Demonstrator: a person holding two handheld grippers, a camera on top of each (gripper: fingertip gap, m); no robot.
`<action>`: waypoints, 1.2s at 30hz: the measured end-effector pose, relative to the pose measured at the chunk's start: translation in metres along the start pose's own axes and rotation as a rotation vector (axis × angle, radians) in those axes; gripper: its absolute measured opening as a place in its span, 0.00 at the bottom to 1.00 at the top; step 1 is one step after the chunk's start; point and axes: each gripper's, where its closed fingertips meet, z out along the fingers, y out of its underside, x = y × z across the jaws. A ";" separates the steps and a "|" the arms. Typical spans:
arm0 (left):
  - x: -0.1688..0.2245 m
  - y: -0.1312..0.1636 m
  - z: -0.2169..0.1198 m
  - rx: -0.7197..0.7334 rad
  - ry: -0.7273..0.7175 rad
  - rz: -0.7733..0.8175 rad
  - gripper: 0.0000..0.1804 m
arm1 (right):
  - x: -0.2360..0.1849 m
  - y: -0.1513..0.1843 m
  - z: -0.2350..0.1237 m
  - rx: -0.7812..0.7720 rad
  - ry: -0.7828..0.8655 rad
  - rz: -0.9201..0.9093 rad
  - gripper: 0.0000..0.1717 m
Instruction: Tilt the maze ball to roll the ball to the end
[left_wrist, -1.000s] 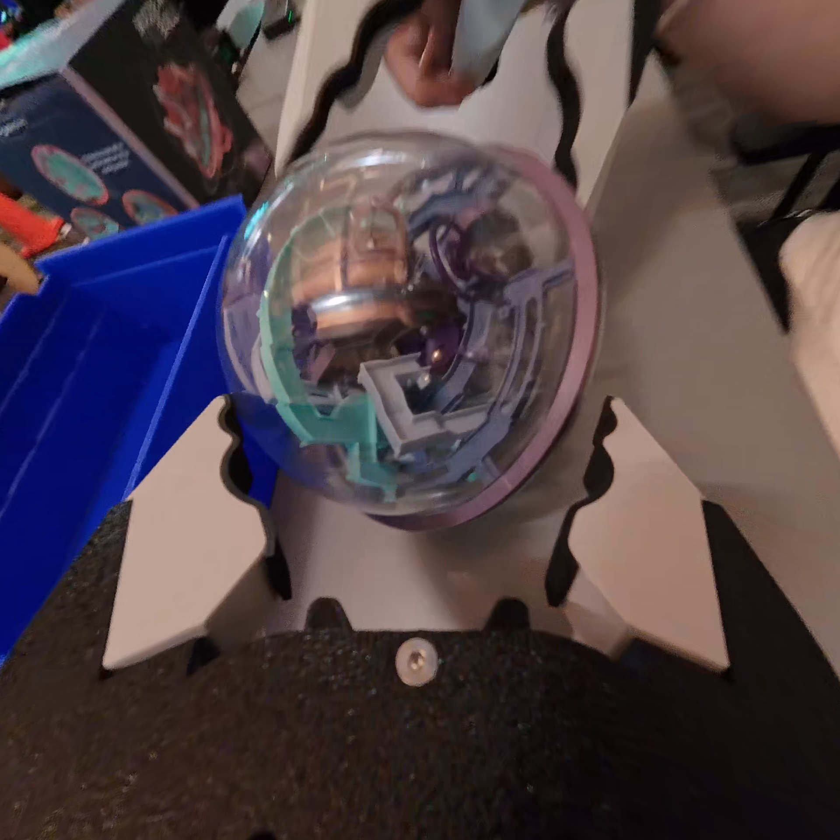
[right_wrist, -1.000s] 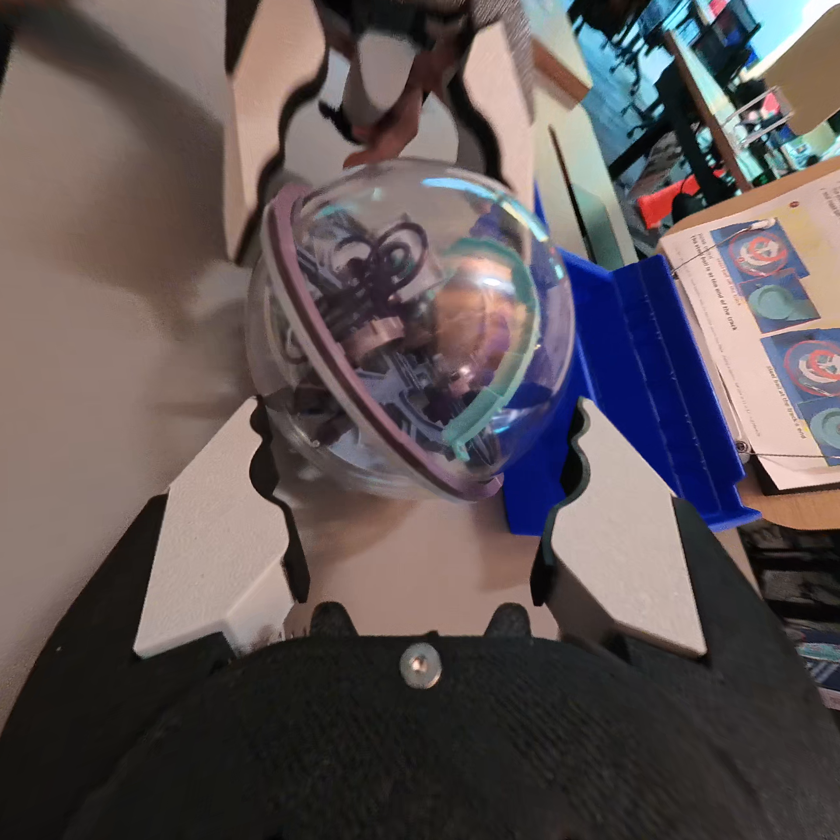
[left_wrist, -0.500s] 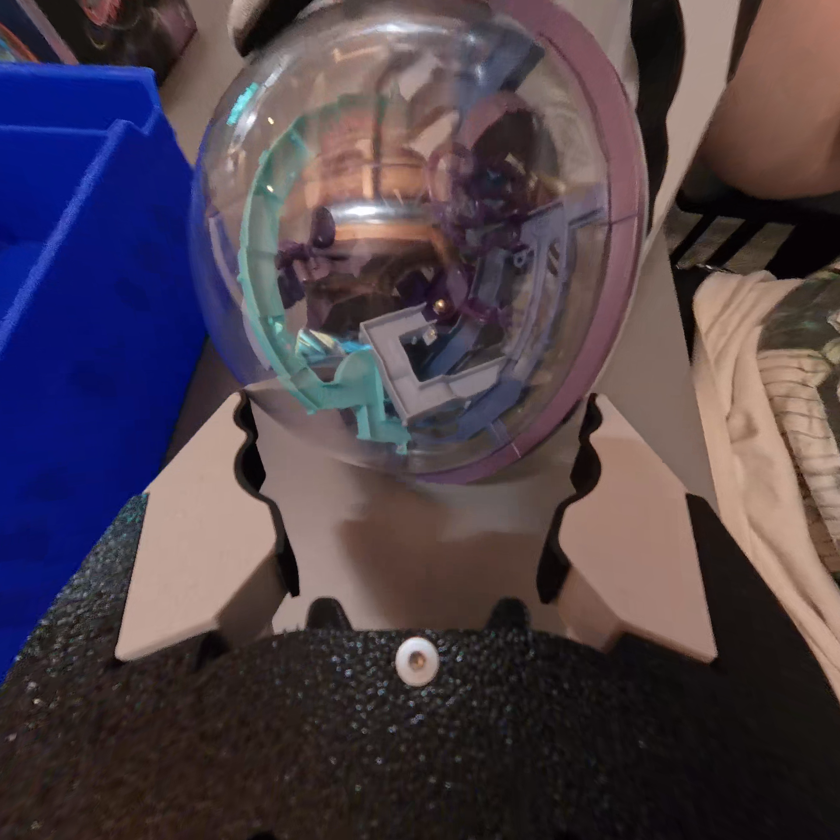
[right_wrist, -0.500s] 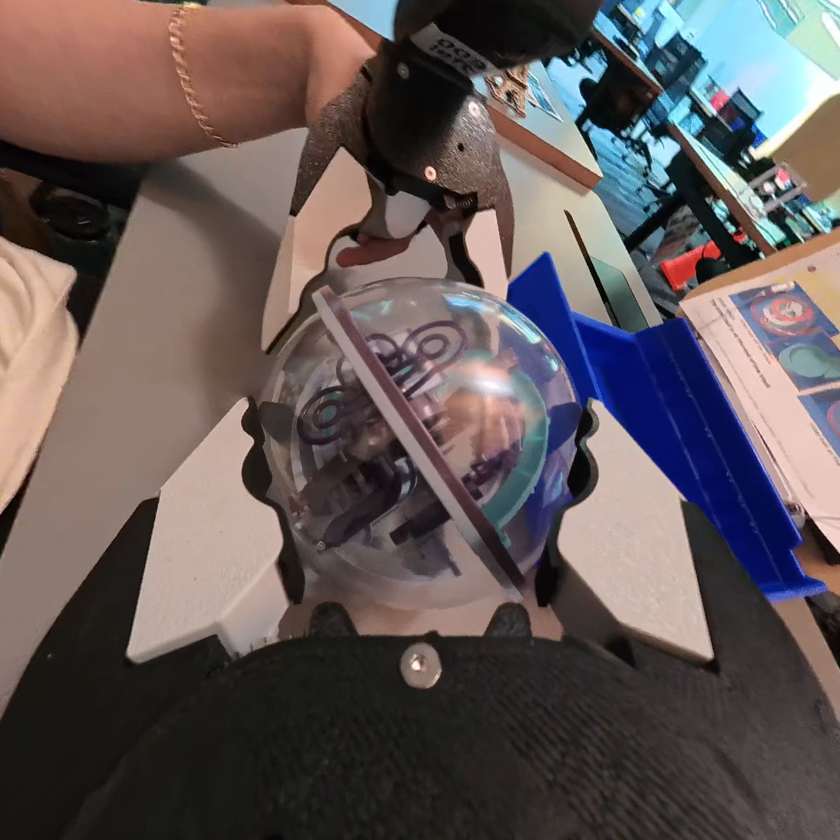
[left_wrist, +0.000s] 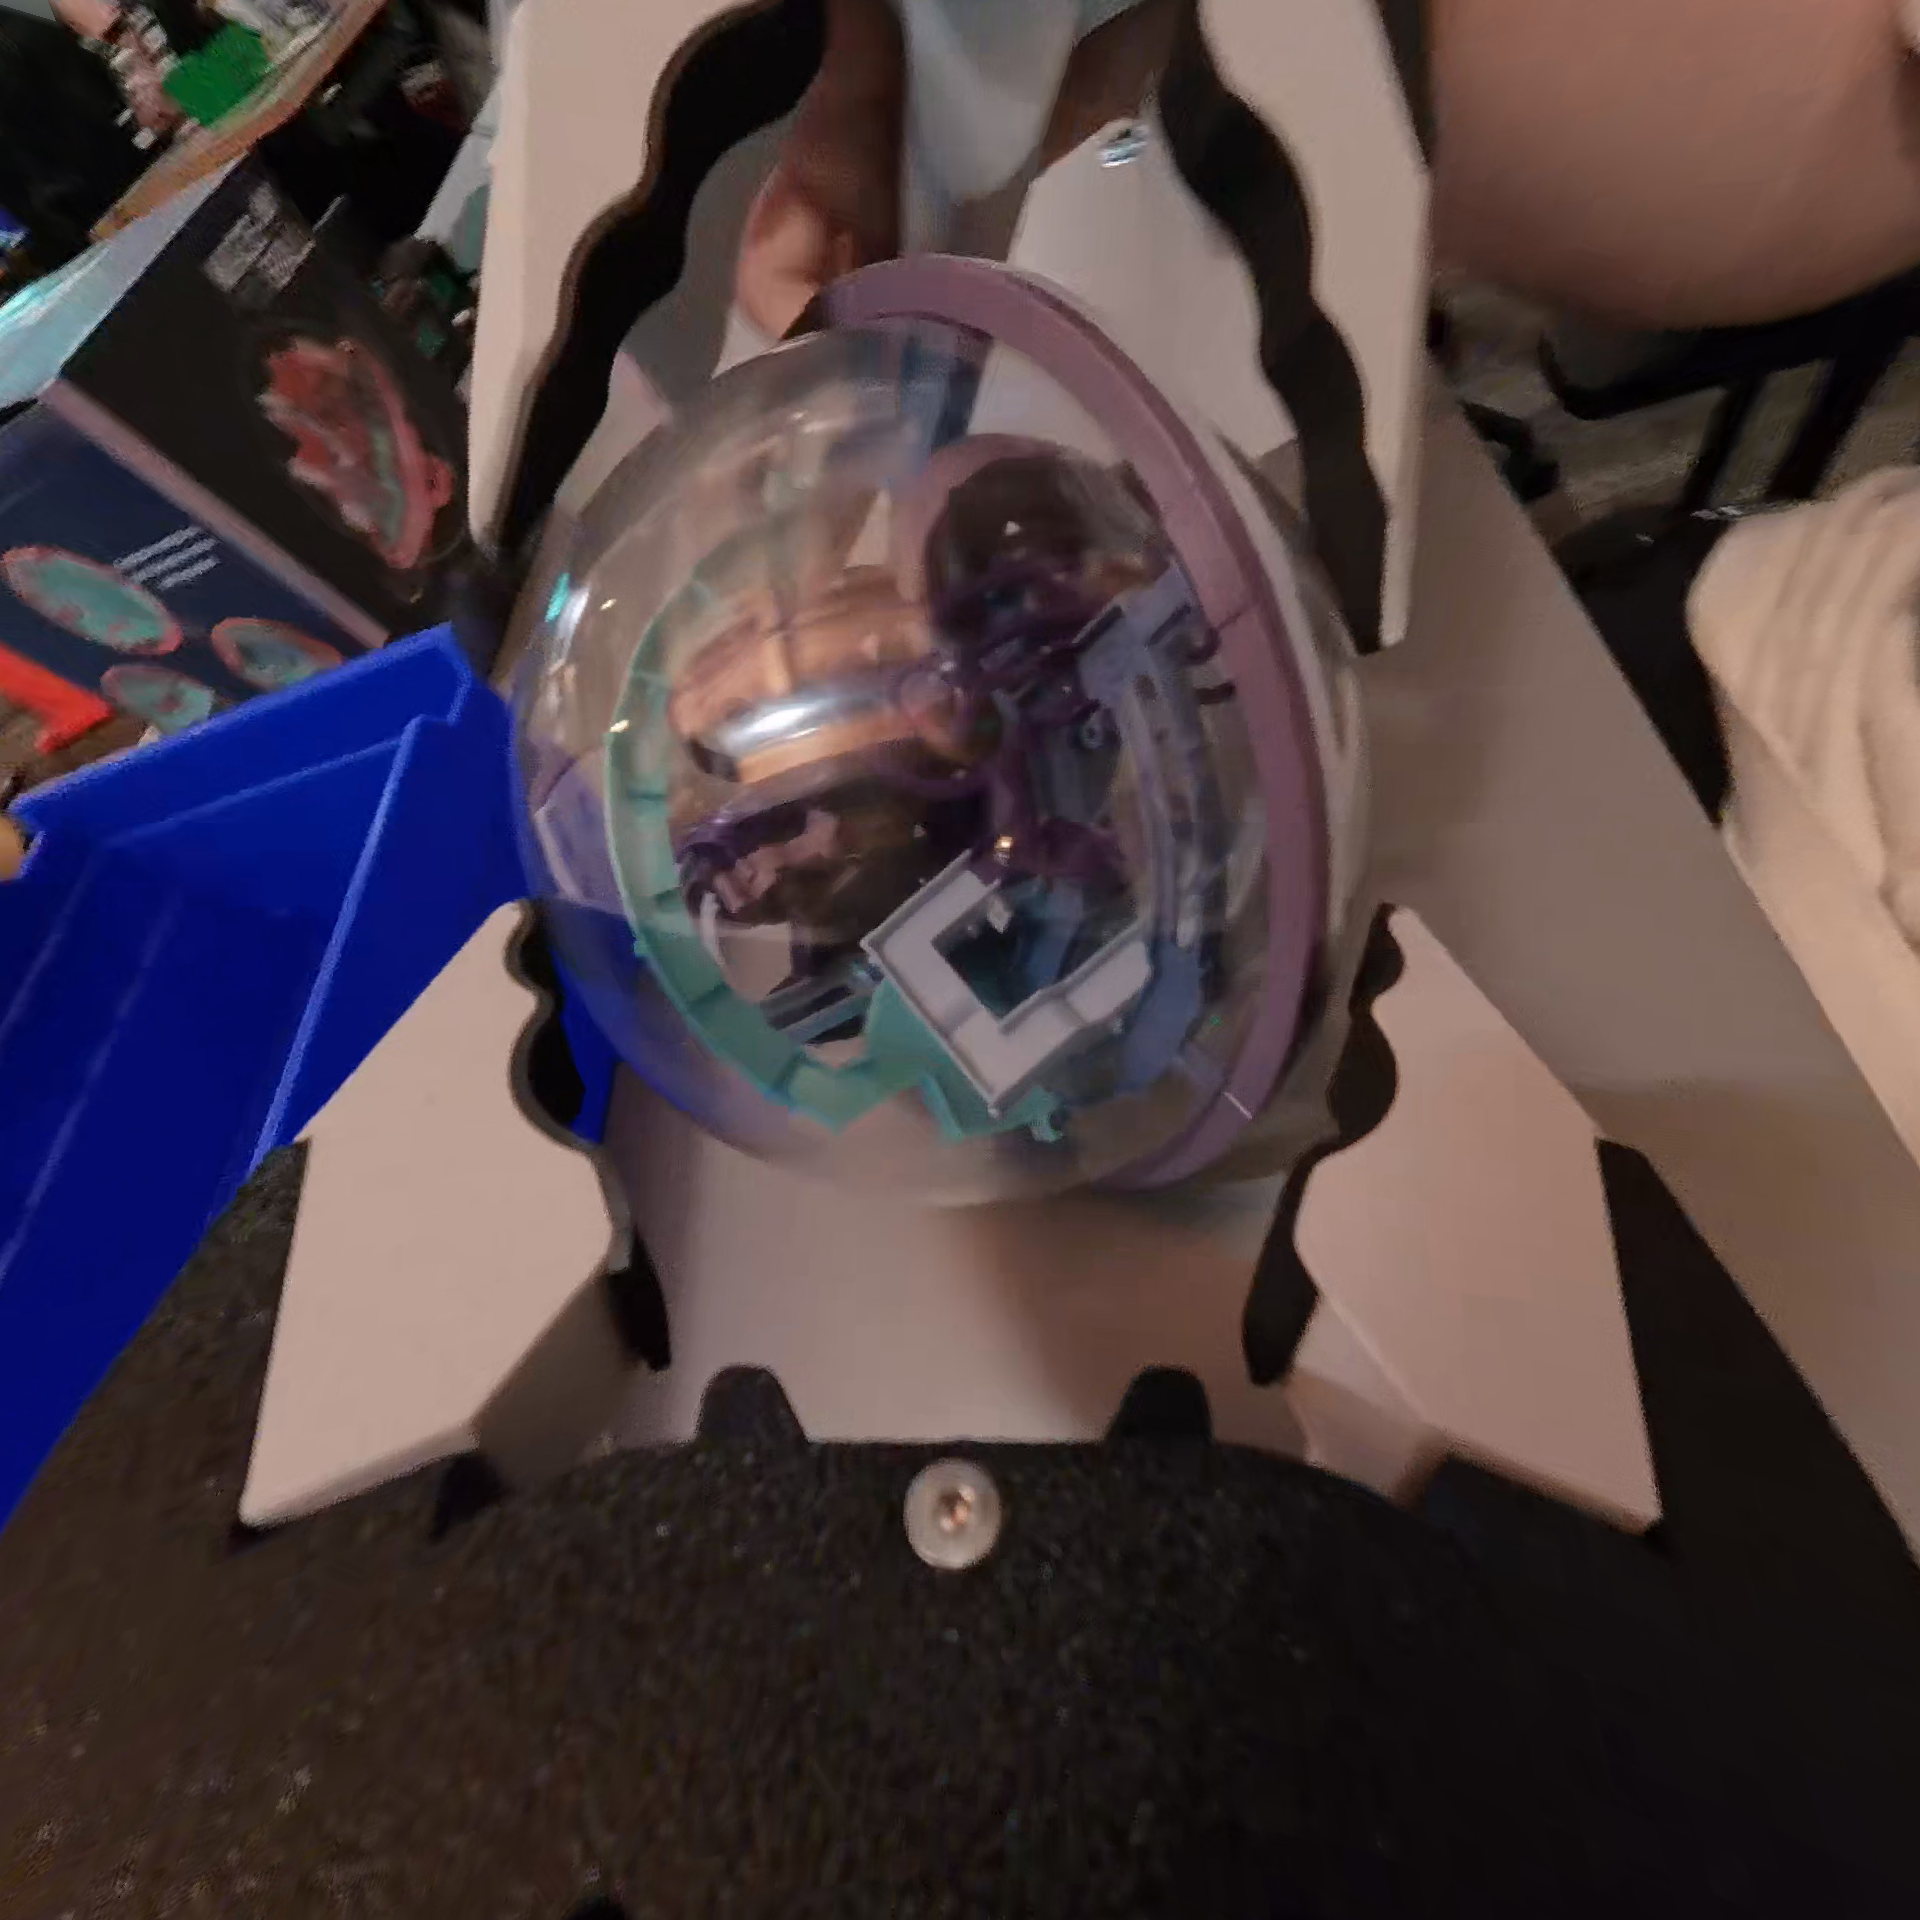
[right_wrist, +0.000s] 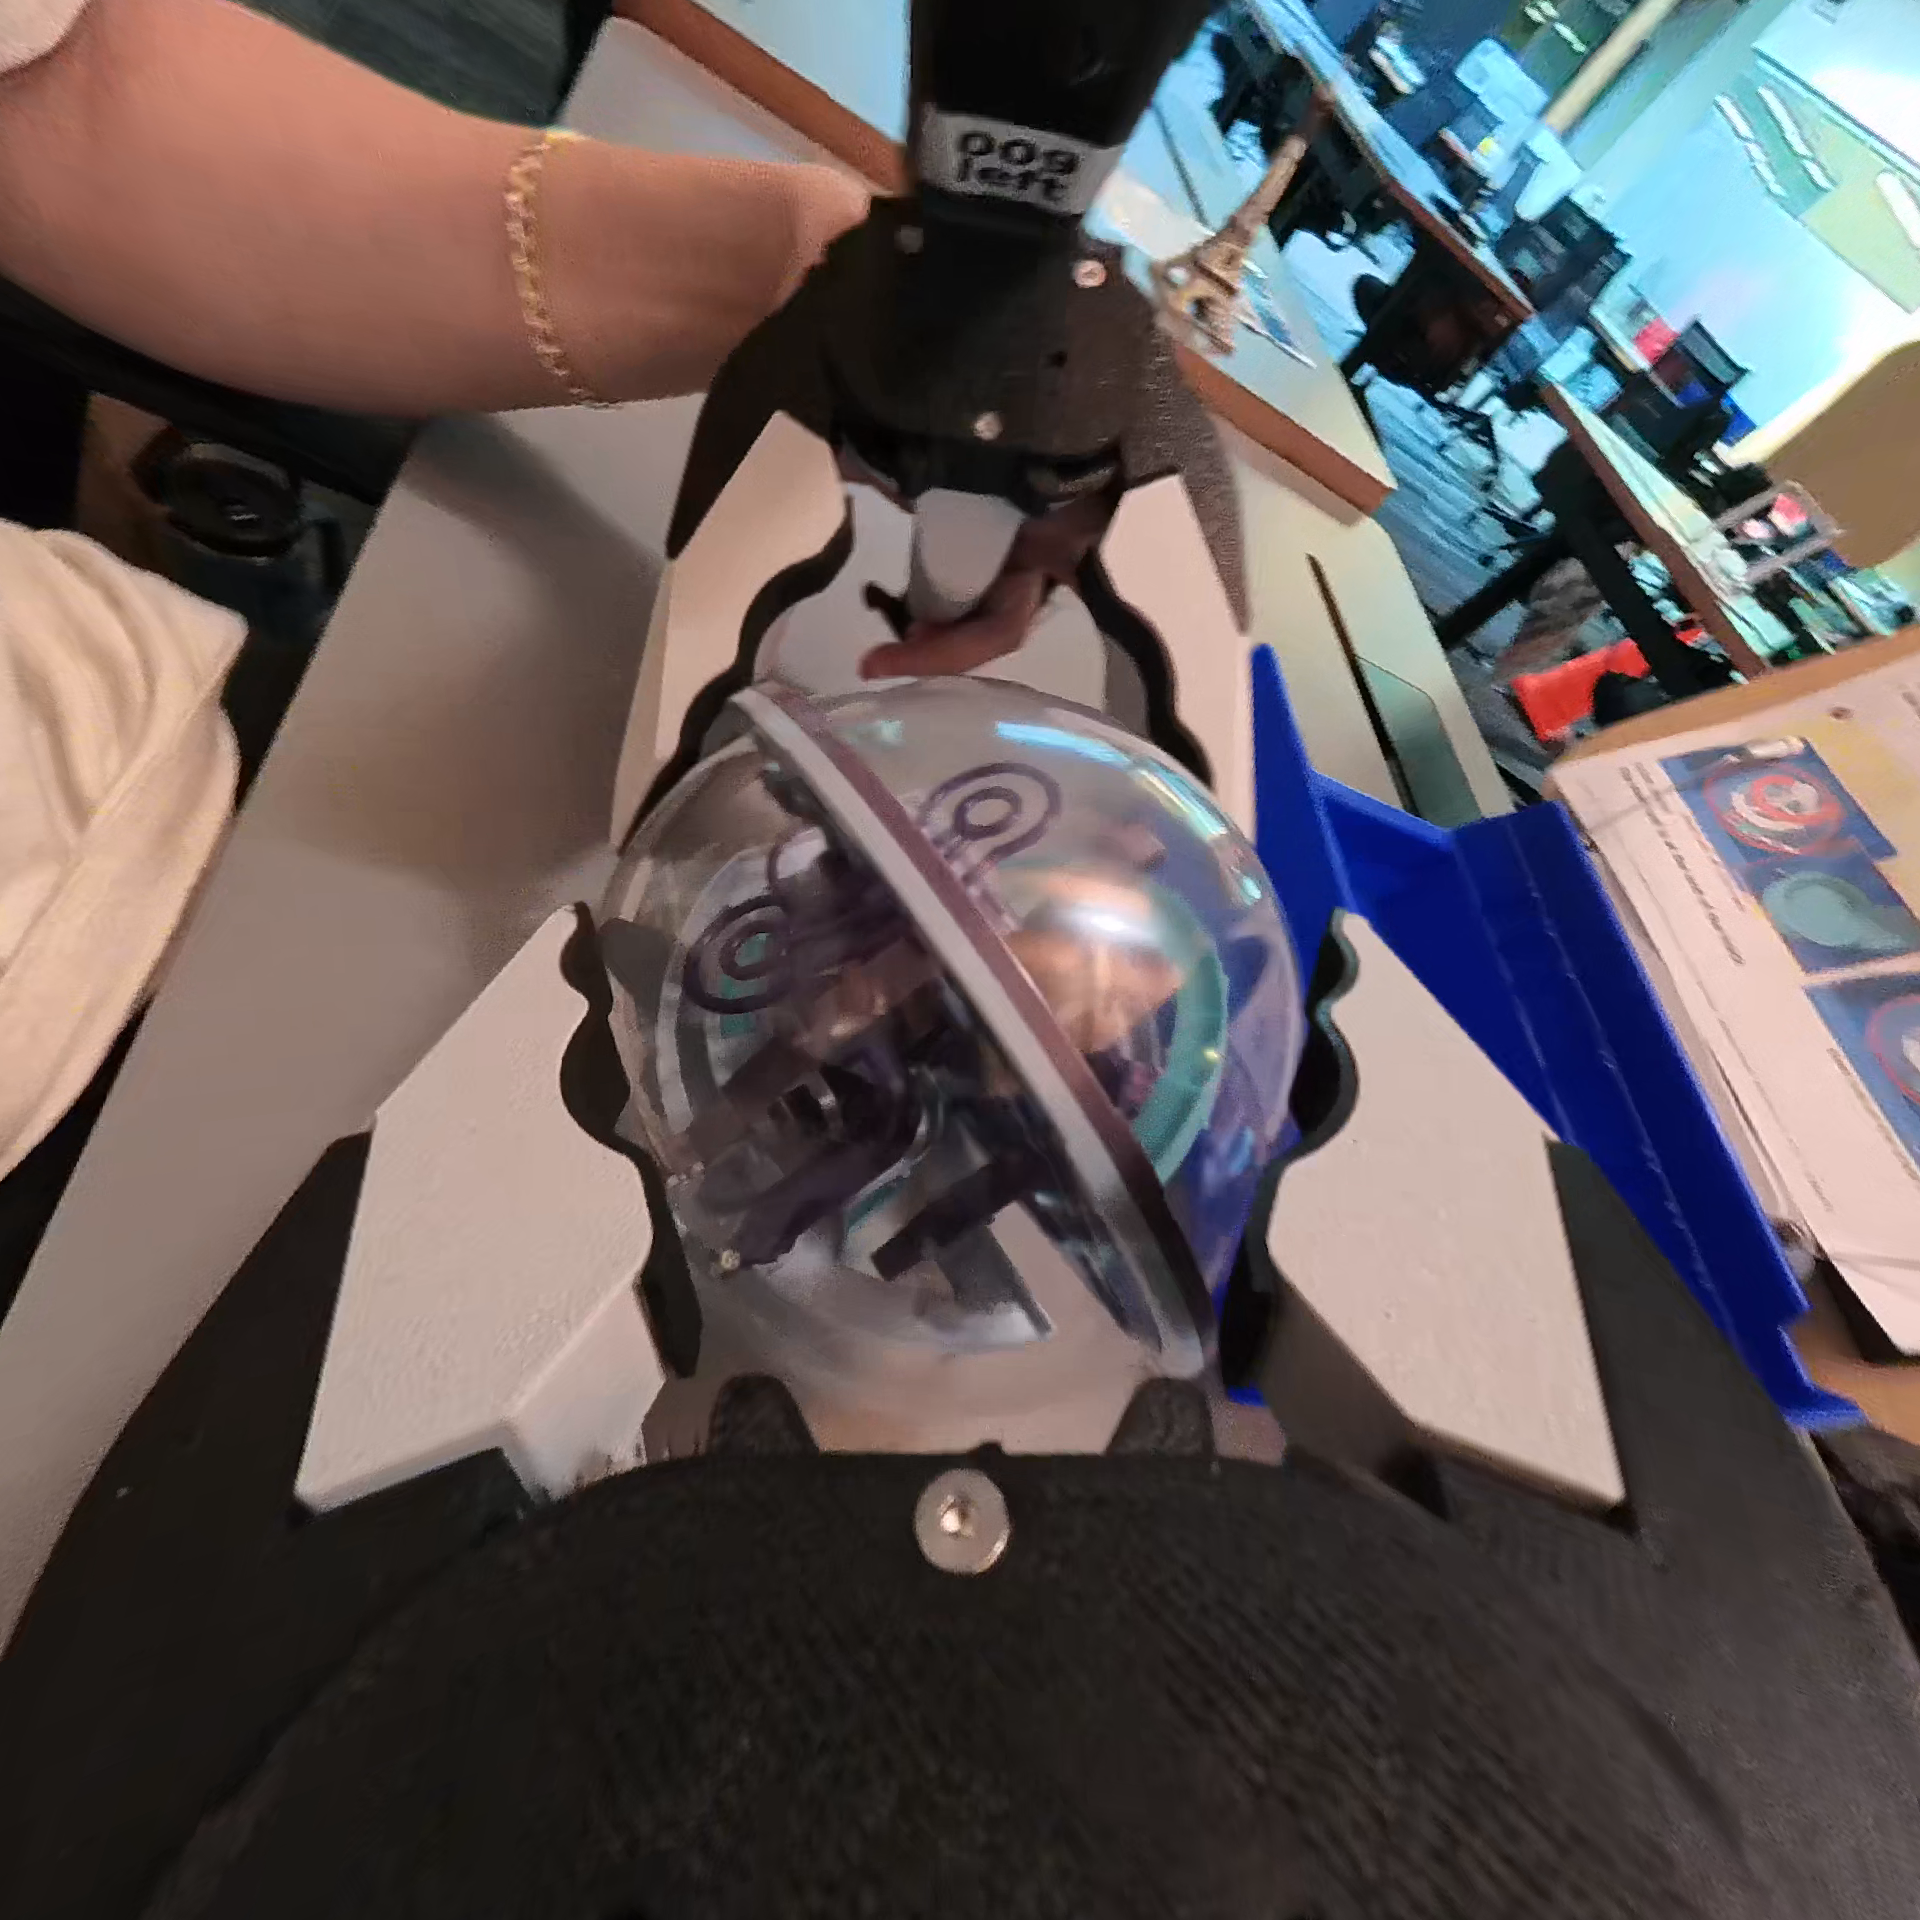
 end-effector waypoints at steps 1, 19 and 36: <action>-0.004 0.002 0.001 -0.011 -0.017 -0.035 0.78 | 0.007 0.001 -0.004 -0.008 0.033 0.015 0.78; -0.003 0.011 -0.003 -0.102 -0.015 -0.164 0.78 | 0.003 0.010 -0.004 -0.014 -0.008 0.083 0.74; -0.010 0.002 -0.013 0.019 0.056 -0.379 0.78 | 0.011 0.004 0.005 0.090 0.007 0.151 0.72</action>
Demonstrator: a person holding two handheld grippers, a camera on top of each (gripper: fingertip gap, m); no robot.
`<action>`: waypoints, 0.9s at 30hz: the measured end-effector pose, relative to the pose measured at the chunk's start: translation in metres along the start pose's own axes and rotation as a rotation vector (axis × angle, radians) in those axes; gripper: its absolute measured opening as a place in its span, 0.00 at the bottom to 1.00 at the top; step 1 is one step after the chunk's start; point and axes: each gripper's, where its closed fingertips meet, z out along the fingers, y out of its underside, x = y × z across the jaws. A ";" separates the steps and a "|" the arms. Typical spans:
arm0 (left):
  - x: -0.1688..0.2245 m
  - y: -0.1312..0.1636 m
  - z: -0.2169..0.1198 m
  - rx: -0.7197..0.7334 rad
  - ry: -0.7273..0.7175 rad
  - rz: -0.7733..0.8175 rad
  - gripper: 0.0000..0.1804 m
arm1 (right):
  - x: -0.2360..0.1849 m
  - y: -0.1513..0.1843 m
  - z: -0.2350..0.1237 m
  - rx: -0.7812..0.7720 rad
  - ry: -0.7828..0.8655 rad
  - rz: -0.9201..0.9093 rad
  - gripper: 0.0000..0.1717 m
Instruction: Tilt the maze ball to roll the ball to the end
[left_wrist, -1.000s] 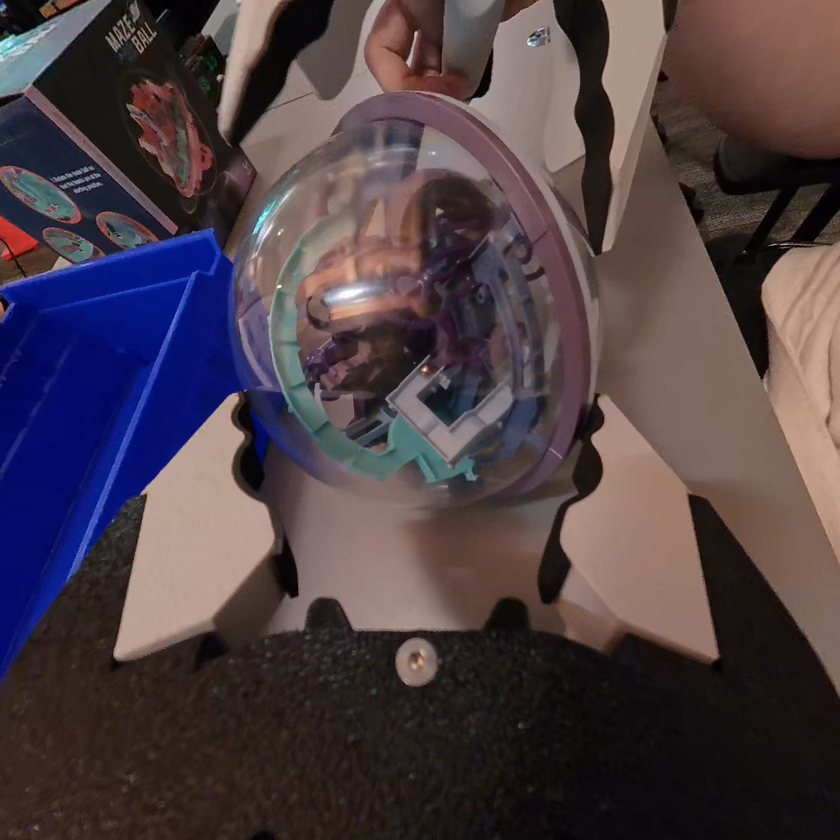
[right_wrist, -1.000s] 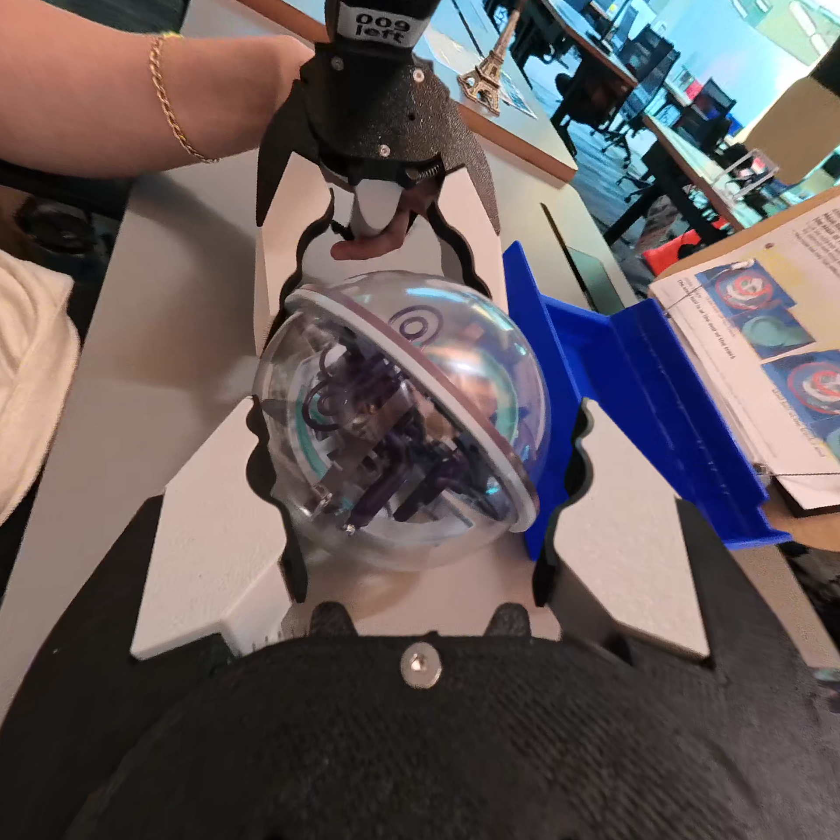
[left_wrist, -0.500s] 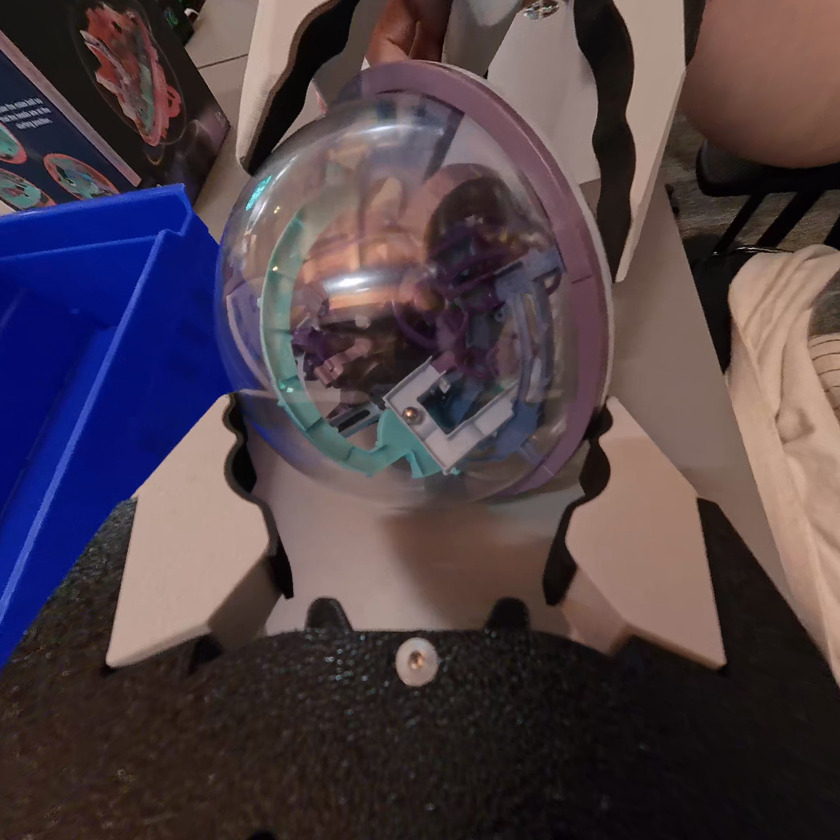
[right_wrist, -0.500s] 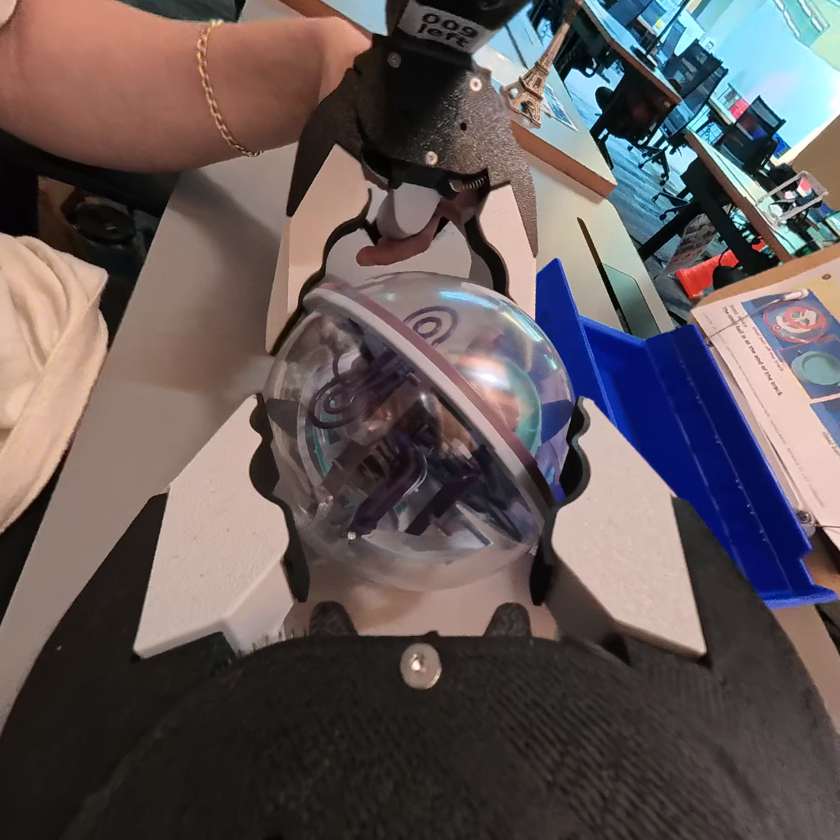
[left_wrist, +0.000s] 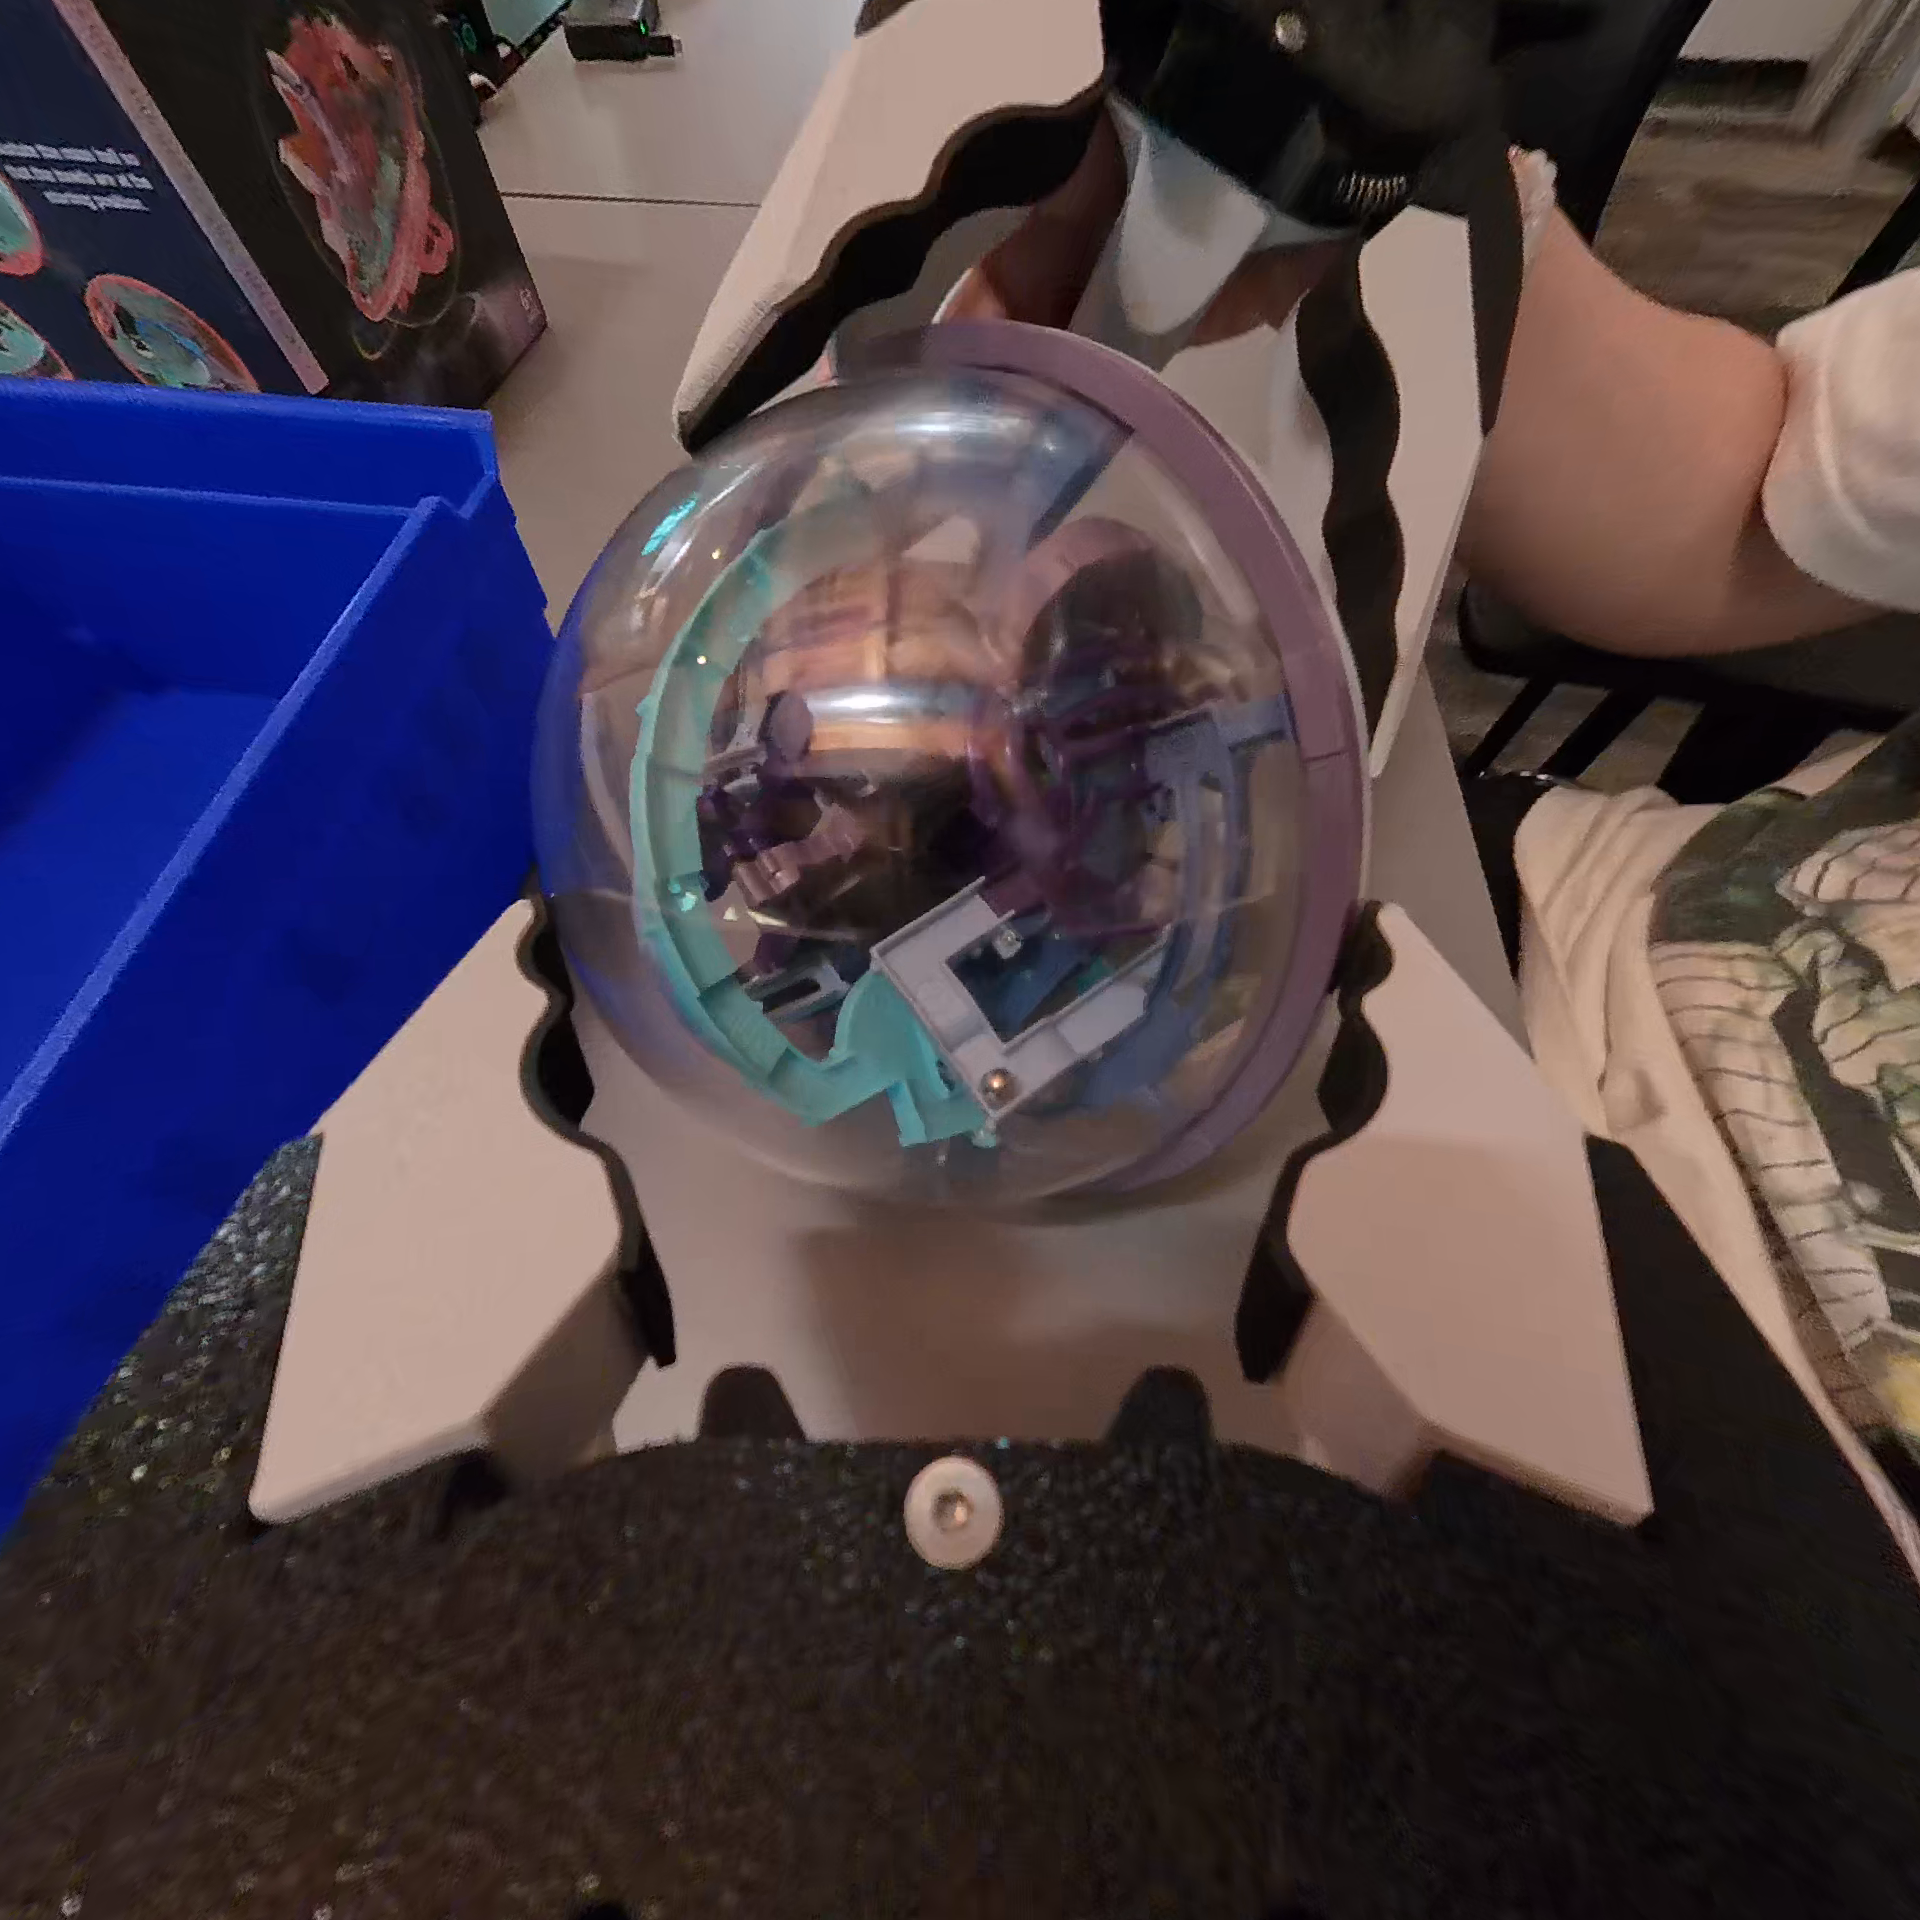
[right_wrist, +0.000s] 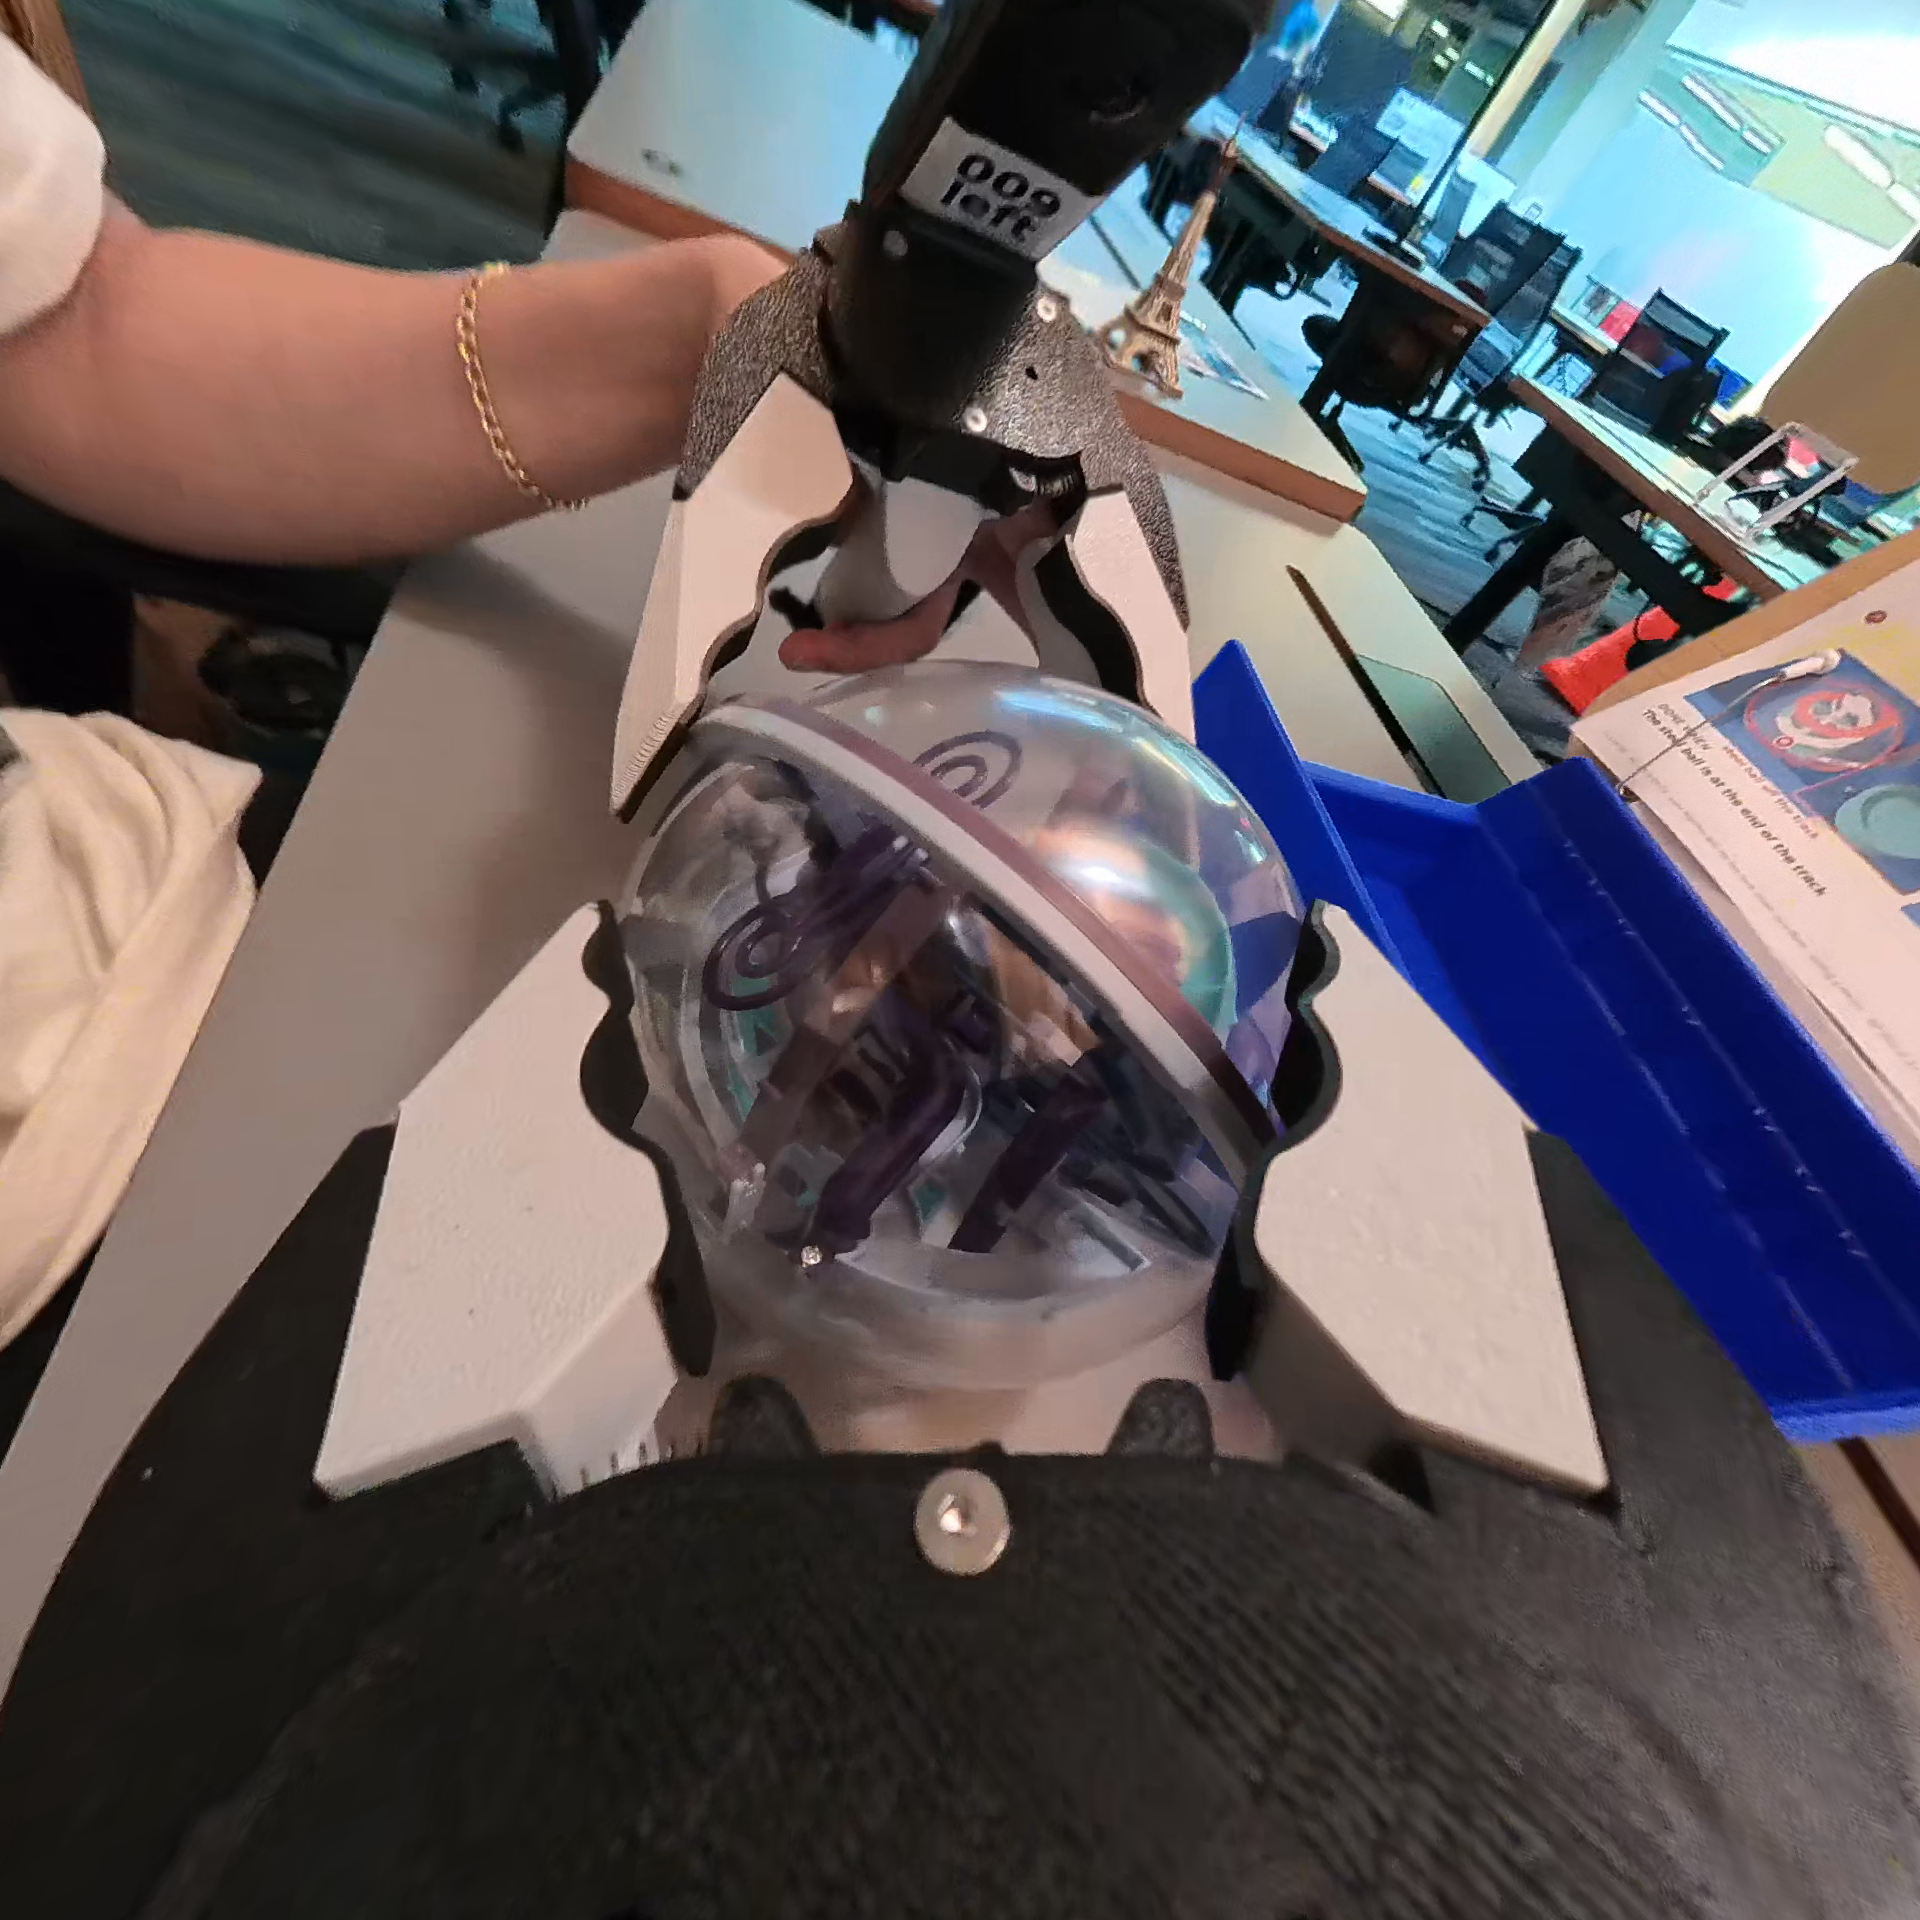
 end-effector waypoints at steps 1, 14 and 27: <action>-0.001 -0.001 0.000 0.004 0.000 -0.011 0.78 | 0.001 0.000 0.000 0.018 -0.002 0.016 0.72; -0.006 -0.008 0.001 0.040 0.000 -0.118 0.78 | 0.017 -0.002 -0.002 0.122 0.005 0.223 0.68; -0.003 0.006 -0.003 -0.031 -0.034 0.036 0.78 | -0.001 -0.005 0.006 -0.006 0.031 -0.090 0.69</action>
